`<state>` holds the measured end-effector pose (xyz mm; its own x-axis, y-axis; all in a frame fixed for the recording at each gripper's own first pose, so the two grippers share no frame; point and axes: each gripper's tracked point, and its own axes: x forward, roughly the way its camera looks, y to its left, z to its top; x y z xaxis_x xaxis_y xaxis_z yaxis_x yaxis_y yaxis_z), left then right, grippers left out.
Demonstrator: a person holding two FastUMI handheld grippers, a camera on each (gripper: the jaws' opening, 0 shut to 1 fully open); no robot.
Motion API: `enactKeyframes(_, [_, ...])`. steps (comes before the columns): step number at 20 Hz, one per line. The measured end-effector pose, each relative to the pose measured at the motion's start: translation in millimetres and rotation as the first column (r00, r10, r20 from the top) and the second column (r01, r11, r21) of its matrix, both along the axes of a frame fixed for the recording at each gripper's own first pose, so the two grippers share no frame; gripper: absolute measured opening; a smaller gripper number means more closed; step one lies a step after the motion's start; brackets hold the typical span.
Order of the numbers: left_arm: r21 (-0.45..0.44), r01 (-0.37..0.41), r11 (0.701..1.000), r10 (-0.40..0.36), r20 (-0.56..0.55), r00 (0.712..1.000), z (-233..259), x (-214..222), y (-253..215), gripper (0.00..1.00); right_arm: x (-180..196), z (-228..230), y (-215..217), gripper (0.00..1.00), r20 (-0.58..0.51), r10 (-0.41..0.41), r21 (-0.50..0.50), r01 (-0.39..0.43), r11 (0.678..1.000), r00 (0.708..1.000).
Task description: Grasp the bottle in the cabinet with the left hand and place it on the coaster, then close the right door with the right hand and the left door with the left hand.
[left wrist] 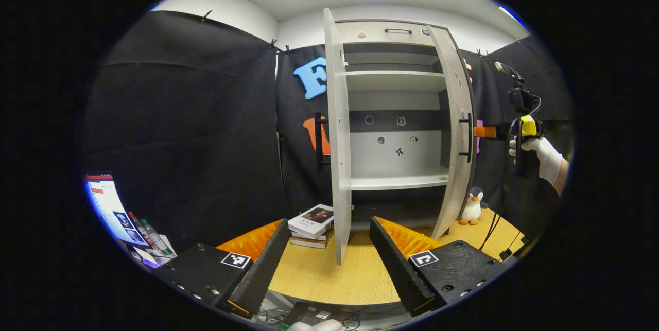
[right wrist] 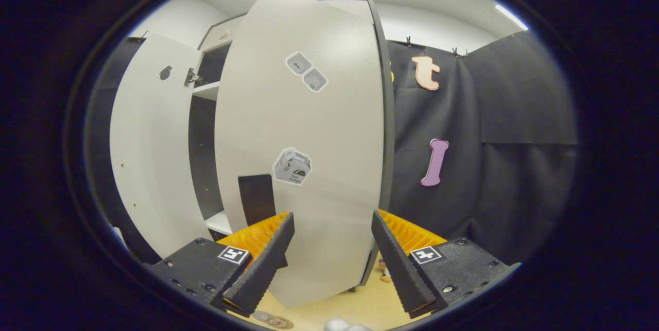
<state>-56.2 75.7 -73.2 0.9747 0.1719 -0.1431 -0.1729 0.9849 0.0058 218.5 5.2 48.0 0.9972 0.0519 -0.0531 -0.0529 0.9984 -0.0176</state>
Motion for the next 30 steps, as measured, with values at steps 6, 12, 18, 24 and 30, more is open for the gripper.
enactKeyframes(6, [-0.01,-0.036,0.999,0.036,-0.009,0.999,-4,8,29,0.96,-40,2,3,0.99,0.017,0.036,-0.047,-0.035,0.998,0.999])
enactKeyframes(12, [0.007,-0.019,1.0,0.019,0.005,1.0,1,25,42,0.96,-96,-1,-2,0.99,0.02,0.021,-0.018,-0.02,1.0,1.0])
enactKeyframes(18, [0.045,-0.024,0.999,0.023,0.035,0.999,19,59,74,0.96,-149,-24,-5,0.99,-0.022,0.004,0.003,-0.004,1.0,1.0])
enactKeyframes(24, [0.095,-0.028,0.995,0.018,0.102,0.995,46,122,108,0.95,-187,-46,-7,0.99,-0.074,-0.019,0.005,0.02,1.0,0.997])
enactKeyframes(30, [0.091,-0.046,0.995,0.034,0.123,0.992,57,176,131,0.96,-209,-47,-14,0.99,-0.081,-0.04,0.016,0.042,0.999,0.996])
